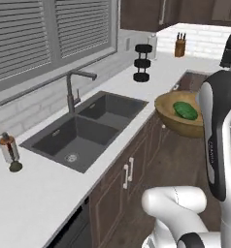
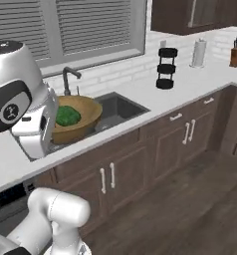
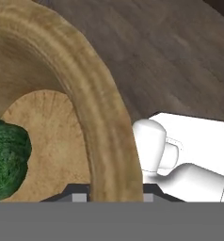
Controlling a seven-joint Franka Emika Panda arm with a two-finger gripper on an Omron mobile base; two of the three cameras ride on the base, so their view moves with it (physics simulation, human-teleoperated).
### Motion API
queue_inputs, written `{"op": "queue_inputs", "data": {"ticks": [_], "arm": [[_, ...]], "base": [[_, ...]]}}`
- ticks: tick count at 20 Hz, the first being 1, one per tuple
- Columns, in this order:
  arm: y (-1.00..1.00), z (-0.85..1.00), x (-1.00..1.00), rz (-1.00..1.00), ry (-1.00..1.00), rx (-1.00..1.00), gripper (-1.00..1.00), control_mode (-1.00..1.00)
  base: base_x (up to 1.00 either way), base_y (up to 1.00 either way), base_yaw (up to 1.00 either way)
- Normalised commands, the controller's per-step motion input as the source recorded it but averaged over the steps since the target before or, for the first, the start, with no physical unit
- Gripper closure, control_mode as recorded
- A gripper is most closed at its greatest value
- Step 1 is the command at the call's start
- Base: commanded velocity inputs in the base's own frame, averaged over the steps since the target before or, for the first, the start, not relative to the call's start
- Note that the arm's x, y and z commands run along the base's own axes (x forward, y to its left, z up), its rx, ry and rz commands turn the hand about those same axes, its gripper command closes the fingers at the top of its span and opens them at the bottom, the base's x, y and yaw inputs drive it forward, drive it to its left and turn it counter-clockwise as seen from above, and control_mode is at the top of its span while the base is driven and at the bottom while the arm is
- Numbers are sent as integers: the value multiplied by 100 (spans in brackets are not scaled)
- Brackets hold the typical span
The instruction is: Pick the broccoli from the sink and place it in the bowl. Then pick the bowl and place it in the microwave. Then close the microwave door and press the start button.
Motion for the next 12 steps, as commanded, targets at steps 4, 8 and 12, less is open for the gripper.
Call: {"op": "queue_inputs", "data": {"ticks": [4,8,12], "arm": [[0,0,0,0,0,0,100,100],[0,0,0,0,0,0,100,100],[0,0,0,0,0,0,100,100]], "base": [[0,0,-100],[0,0,-99],[0,-3,-97]]}}
